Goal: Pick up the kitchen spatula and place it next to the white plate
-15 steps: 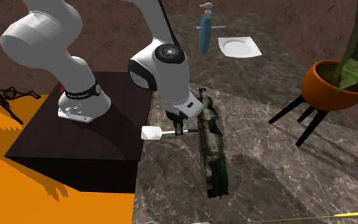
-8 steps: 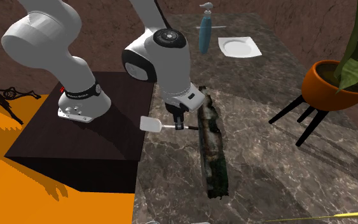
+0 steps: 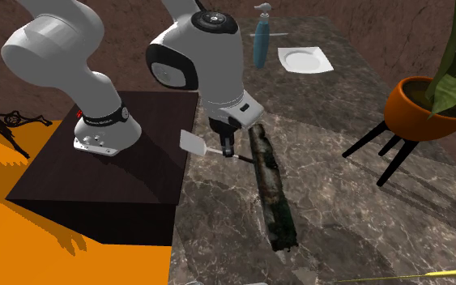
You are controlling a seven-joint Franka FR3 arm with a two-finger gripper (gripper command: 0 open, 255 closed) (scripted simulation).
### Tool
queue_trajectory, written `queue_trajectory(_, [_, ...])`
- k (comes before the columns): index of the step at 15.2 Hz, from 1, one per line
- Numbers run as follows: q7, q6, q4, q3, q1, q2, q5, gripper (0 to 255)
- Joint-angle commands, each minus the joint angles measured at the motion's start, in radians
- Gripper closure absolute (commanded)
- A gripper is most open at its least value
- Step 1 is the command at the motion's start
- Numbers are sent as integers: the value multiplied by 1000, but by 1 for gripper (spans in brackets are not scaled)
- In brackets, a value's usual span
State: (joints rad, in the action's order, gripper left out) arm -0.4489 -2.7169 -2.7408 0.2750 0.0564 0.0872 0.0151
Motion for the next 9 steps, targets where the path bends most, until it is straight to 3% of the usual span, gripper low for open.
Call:
queue_trajectory(1, [17, 38, 4, -2, 6, 35, -22, 255])
queue_trajectory(9, [238, 46, 38, -135, -92, 10, -12, 255])
